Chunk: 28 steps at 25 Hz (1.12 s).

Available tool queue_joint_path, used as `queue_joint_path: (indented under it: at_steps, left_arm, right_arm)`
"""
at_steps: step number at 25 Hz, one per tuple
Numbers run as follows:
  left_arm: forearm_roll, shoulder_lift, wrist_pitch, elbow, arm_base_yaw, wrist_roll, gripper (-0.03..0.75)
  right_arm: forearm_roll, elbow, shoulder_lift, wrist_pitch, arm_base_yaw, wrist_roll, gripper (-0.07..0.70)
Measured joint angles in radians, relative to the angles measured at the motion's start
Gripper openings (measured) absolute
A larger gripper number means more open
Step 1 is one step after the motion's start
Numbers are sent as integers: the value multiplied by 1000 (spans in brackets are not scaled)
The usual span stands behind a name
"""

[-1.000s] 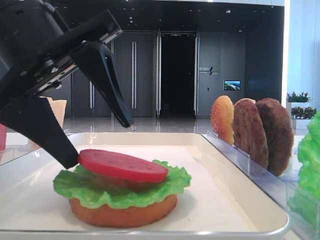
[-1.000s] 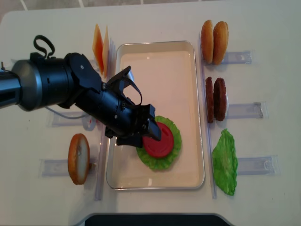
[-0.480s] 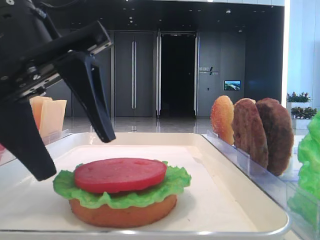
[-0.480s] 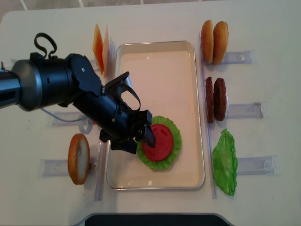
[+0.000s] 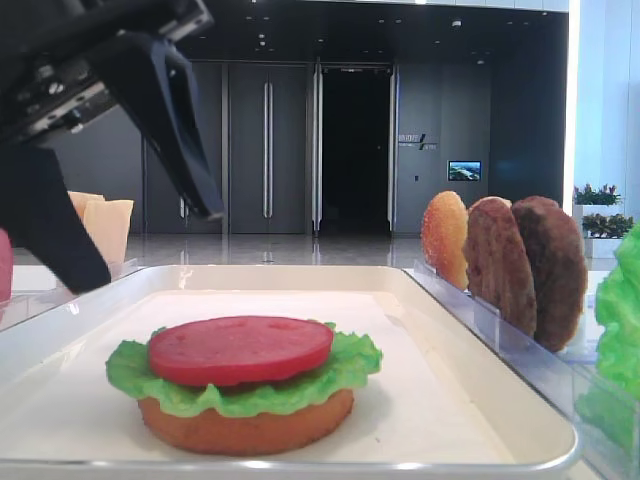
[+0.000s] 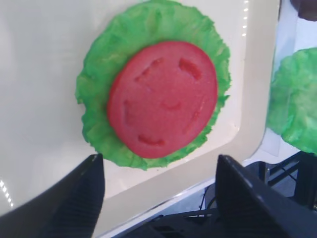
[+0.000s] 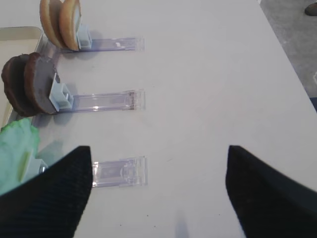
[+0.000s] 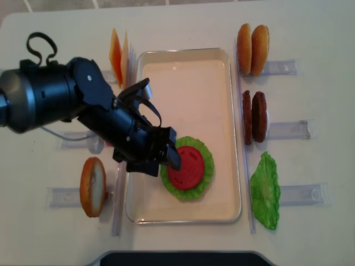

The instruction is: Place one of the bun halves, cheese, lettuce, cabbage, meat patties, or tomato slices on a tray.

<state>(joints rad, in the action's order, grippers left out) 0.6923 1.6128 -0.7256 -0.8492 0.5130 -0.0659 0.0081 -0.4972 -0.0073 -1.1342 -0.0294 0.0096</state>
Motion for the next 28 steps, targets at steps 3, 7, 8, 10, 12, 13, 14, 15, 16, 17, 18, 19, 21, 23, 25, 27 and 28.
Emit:
queue_joint_path:
  at_steps: [3,7,8,10,12,13,14,15,16,17,18,19,21,23,25,27,28]
  left_arm:
    - [-49,-56,-30,-28,1,36,528]
    - [-175,-123,-97,-113,1,122,528]
    - [-209,-135,-115,-136,1,144,528]
    - [-296,-154,-169,-197,1,196,528]
    - [-376,-160,-231,-258,1,238,528]
    - [-421,-161,-272,-297,1,261,528]
    - [-465,-162,-294,-323,1,278,528]
    - [-501,-162,-322,-347,1,298,528]
    - [-542,-162,-347,-373,1,313,528]
    - [-576,-162,-366,-396,1,323,528]
    - [-602,-162,-380,-413,1,329,528]
    - [-620,-162,-390,-426,1,331,528]
    - [-636,-162,-397,-437,1,334,528]
    - [-647,-162,-409,-440,1,352,528]
    - [-676,-162,-418,-440,1,388,528]
    - [-726,-162,-442,-440,1,418,528]
    - [-759,-162,-457,-440,1,430,528]
  right_arm:
    - [0,0,0,0,0,0,556]
    - [0,0,0,0,0,0,556]
    - [0,0,0,0,0,0,556]
    - [0,0,0,0,0,0,556]
    - [0,0,0,0,0,0,556]
    - [0,0,0,0,0,0,556]
    - [0,0,0,0,0,0,556]
    - [0,0,0,0,0,0,556]
    - [0,0,0,0,0,0,556]
    - [0,0,0,0,0,0,556]
    - [0,0,0,0,0,0,556]
    - [0,0,0,0,0,0,556]
    - [0,0,0,0,0,0,556]
    - [0,0,0,0,0,0,556]
    - [0,0,0,0,0,0,556]
    - [0,0,0,0,0,0,556]
    - [0,0,0,0,0,0,556]
